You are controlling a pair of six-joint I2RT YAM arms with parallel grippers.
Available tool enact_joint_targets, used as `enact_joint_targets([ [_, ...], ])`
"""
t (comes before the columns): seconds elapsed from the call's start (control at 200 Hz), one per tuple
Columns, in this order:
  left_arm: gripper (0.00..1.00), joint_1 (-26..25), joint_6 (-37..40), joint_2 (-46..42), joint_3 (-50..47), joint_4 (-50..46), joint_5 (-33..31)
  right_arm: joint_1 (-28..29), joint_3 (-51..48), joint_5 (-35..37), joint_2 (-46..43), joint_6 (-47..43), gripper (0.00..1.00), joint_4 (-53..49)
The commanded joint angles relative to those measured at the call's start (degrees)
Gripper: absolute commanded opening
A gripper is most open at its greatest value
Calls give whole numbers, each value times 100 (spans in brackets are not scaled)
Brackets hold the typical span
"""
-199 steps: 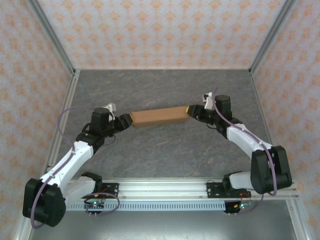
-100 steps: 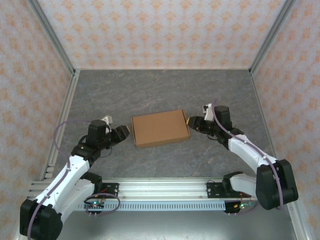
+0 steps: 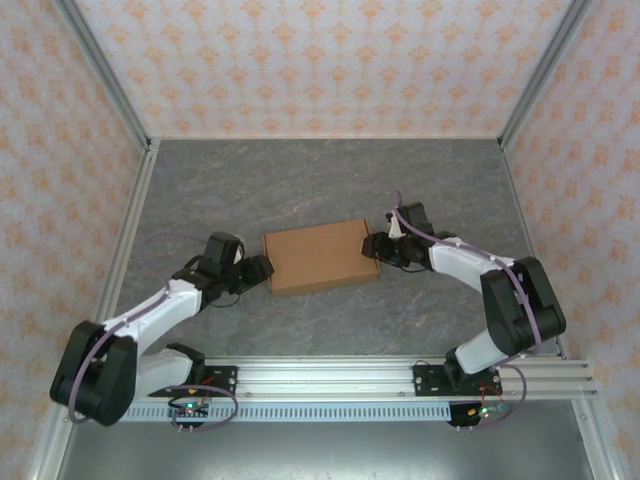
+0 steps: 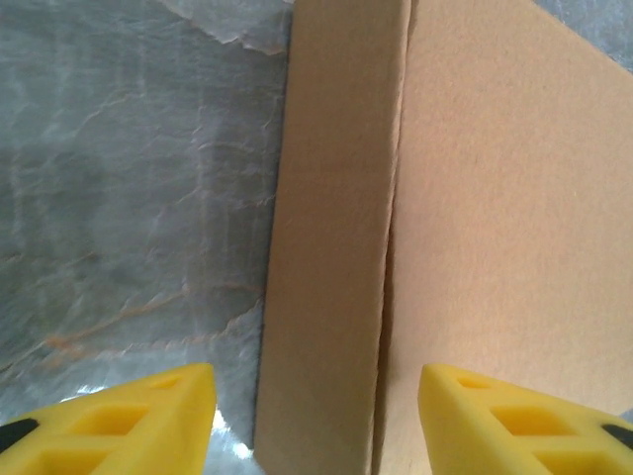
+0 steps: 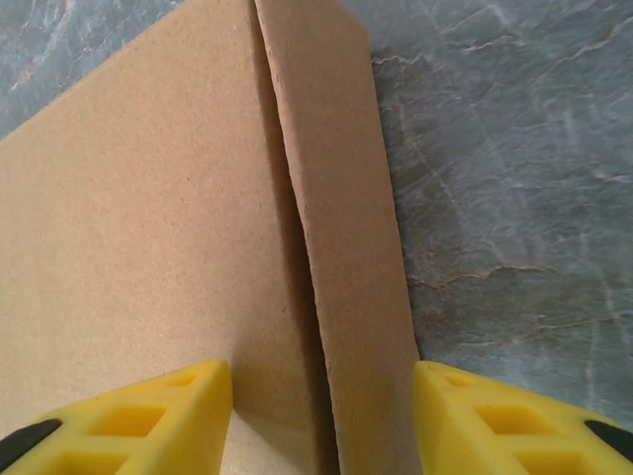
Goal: Fold the paper box
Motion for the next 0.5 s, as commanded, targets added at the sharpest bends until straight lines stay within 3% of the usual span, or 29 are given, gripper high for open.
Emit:
enact_joint_targets([
  [0.0, 53, -21, 91, 451, 351, 530, 87, 31, 76, 29, 14, 74, 50, 197],
  [0.25, 46, -12, 535, 1371, 1307, 319, -165, 36, 433, 109, 462, 474, 46, 637],
  [0.495, 47, 166, 942, 2701, 2599, 6, -359, 40, 1266, 458, 1220, 679, 46, 859],
])
